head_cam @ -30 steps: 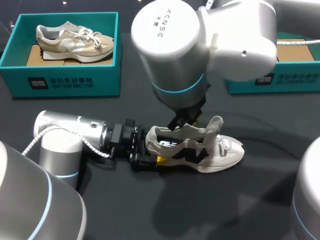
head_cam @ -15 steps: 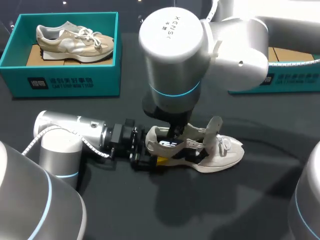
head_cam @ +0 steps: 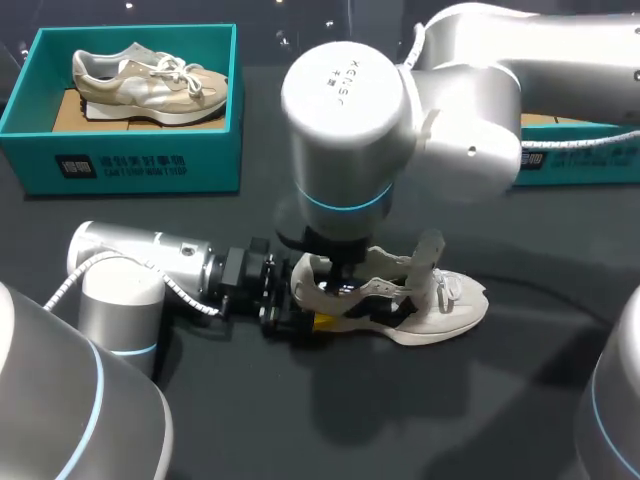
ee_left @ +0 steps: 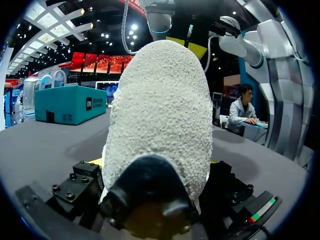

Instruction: Take the shoe out of the shoebox, open the shoe tongue, remove and reinsert the insole, then place the shoe into the shoebox

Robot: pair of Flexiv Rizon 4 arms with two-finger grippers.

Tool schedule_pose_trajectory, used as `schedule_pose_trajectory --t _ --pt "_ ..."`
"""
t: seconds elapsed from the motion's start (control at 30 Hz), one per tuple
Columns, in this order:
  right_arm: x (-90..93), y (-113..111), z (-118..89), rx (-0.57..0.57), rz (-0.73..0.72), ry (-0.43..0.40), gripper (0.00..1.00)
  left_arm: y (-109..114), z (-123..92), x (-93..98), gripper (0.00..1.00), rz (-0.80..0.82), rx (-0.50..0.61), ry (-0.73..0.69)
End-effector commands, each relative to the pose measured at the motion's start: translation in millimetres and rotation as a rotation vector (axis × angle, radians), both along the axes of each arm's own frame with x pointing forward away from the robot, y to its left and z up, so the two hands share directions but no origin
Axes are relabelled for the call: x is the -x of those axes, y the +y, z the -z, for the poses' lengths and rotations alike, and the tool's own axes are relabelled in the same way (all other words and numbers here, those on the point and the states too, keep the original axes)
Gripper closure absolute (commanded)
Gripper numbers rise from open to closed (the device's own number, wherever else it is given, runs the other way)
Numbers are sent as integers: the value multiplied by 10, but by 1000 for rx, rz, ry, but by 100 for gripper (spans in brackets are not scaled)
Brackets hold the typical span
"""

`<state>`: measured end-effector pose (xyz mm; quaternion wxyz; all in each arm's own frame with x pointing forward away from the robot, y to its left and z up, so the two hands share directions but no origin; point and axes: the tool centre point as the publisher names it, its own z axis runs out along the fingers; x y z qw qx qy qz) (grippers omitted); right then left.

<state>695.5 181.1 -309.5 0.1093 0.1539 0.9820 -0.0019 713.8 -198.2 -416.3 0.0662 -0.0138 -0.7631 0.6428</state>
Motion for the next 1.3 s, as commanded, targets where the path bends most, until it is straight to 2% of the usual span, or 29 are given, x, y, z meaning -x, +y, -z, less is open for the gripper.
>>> schedule_pose_trajectory --t 0.03,0.33,0.5,0.8,1.0,1.3 --pt "-53 -57 141 -22 -7 9 100 7 7 -2 100 -1 0 0" --pt "-53 -57 141 -22 -7 9 100 7 7 -2 100 -1 0 0" --pt "-189 46 357 -37 -51 15 100 7 7 -2 100 -1 0 0" --pt "-307 98 566 -15 -64 48 100 7 7 -2 100 -1 0 0" --pt "-334 -4 693 -19 -41 79 100 7 7 -2 100 -1 0 0" --pt "-280 -298 764 -23 43 90 100 7 7 -2 100 -1 0 0"
